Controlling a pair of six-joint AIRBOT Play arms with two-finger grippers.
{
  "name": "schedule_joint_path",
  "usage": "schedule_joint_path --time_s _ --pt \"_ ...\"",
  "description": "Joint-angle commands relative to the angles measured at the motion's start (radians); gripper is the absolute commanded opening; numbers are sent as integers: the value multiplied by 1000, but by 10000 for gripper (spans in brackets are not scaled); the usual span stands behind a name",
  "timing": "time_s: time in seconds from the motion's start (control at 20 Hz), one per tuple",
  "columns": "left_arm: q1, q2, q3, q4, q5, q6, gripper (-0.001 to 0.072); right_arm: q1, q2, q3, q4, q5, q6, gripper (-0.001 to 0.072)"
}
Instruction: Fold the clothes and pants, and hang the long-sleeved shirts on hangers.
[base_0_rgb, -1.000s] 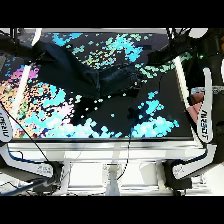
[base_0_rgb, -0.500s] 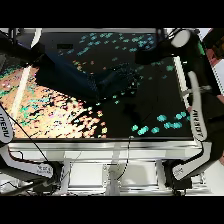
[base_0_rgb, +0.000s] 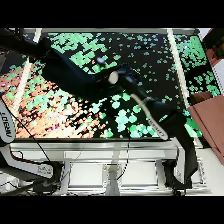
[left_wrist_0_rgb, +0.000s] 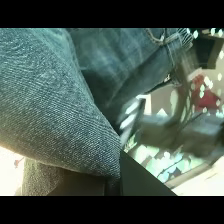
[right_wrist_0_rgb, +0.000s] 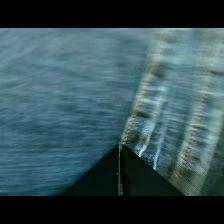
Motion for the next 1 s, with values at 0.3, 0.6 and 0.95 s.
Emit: schedule_joint_path --time_s 0.3,0.6,0.95 --pt "-98 -70 -1 -6 94 56 15 43 19 21 -175 74 23 34" --pt "-220 -137 -8 -7 229 56 15 -196 245 21 -333 487 -193 35" --pt "-436 -260 -21 -7 463 56 194 -477 451 21 -332 583 -203 35"
